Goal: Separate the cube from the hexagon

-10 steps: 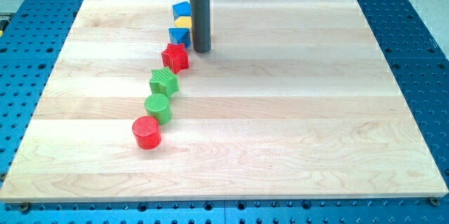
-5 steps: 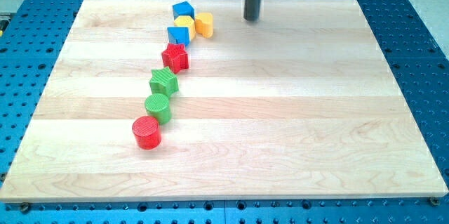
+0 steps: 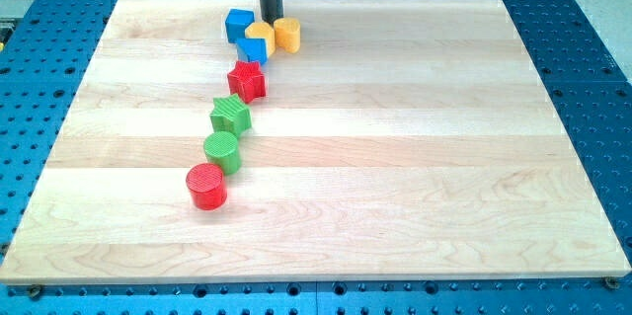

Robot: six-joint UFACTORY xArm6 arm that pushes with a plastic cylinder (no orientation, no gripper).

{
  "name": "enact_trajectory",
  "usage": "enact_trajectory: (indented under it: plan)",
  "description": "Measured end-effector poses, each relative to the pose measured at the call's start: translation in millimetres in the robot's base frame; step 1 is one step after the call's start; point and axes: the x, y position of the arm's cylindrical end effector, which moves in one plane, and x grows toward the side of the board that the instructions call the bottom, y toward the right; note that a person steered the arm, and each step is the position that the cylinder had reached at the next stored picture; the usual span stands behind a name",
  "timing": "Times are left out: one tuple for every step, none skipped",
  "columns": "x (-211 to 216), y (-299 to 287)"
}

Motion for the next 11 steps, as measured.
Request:
enact_trajectory:
  plan:
    - [4.4, -32.2]
    - [13.2, -66.1]
    - [13.2, -78.9]
    - [8.7, -108.3]
    - [53.7, -183.8]
    - [46.3, -152.9]
    - [-12.2, -131.3]
    - [-27.0, -37.1]
    - [-8.8, 10.5]
    - [9.6, 12.2]
    - [18.1, 11.9]
